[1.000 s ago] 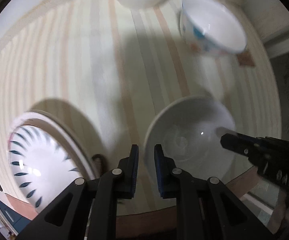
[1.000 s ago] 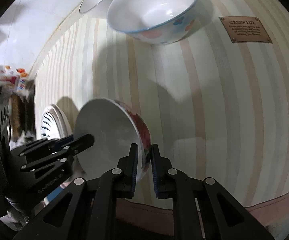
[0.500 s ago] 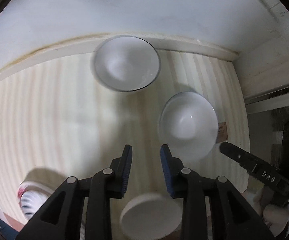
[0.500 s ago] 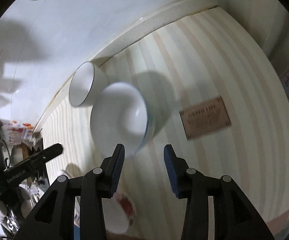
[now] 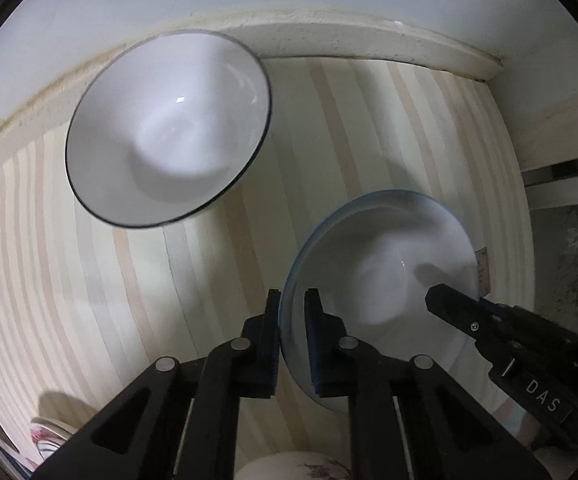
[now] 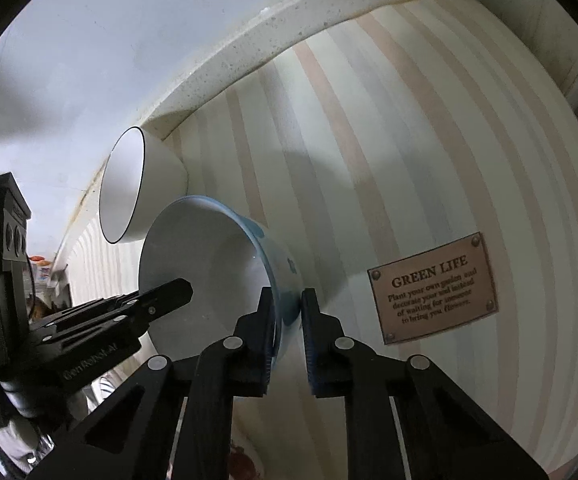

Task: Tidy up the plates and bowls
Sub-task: 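Carry the held bowl with both grippers and nest the blue-dot bowl into it, then carry the two nested bowls with both grippers toward the black-rim white bowl, then gather the black-rim white bowl into the held bowls with both grippers, then lower the three-bowl stack onto the counter and open both grippers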

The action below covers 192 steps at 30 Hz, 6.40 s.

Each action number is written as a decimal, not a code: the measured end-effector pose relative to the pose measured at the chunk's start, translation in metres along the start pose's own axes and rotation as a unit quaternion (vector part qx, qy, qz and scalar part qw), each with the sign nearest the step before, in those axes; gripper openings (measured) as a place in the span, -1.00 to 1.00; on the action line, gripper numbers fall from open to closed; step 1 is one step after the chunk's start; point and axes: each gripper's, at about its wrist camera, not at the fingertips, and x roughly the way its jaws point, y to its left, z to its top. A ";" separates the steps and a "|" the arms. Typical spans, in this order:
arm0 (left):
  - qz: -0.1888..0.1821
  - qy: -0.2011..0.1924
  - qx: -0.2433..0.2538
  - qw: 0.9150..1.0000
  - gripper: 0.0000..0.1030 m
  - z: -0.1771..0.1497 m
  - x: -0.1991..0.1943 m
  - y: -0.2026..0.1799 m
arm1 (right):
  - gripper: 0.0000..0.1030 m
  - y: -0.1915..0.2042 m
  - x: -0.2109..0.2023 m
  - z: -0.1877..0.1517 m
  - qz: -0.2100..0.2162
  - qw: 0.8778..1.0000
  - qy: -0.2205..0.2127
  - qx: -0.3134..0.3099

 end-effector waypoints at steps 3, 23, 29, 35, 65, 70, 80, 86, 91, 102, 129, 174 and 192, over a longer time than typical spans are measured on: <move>-0.001 -0.003 0.001 1.000 -0.82 -0.003 -0.003 -0.001 | -0.76 0.006 0.000 -0.001 -0.016 1.000 -0.004 -0.009; -0.023 -0.060 0.017 0.998 -0.81 -0.097 -0.120 0.024 | -0.76 0.069 -0.092 -0.077 0.009 0.997 -0.028 -0.077; -0.020 -0.044 0.012 0.999 -0.81 -0.130 -0.114 0.033 | -0.76 0.082 -0.091 -0.118 0.016 0.996 -0.011 -0.083; -0.027 -0.011 -0.001 1.000 -0.81 -0.150 -0.087 0.038 | -0.76 0.076 -0.069 -0.146 0.012 0.997 0.018 -0.073; 0.016 0.030 0.014 0.999 -0.80 -0.156 -0.042 0.028 | -0.77 0.044 -0.026 -0.162 0.006 0.997 0.069 -0.034; 0.010 0.032 0.006 0.999 -0.80 -0.157 -0.044 0.036 | -0.77 0.044 -0.025 -0.161 0.012 0.997 0.071 -0.031; 0.011 -0.046 -0.030 0.998 -0.73 -0.126 -0.099 0.059 | -0.76 0.044 -0.059 -0.135 0.044 0.998 0.035 -0.018; 0.015 -0.093 -0.101 0.990 -0.48 -0.052 -0.109 0.099 | -0.22 0.056 -0.076 -0.064 0.070 0.997 -0.025 -0.015; -0.011 -0.079 -0.149 0.986 -0.48 0.007 -0.081 0.121 | -0.22 0.072 -0.051 0.001 0.080 0.995 -0.052 -0.022; -0.017 -0.037 -0.170 0.985 -0.48 0.072 -0.021 0.139 | -0.22 0.100 0.030 0.077 0.038 0.998 -0.037 -0.034; -0.003 -0.099 -0.077 0.992 -0.87 0.004 -0.091 0.092 | -0.77 0.143 -0.009 0.020 0.020 0.996 -0.062 -0.065; -0.008 0.000 0.017 1.000 -0.86 -0.146 -0.043 0.034 | -0.77 0.058 -0.045 -0.192 0.008 1.000 -0.005 -0.009; 0.039 -0.014 0.008 0.999 -0.86 -0.150 -0.041 0.024 | -0.68 0.052 -0.031 -0.174 0.017 0.999 0.040 -0.012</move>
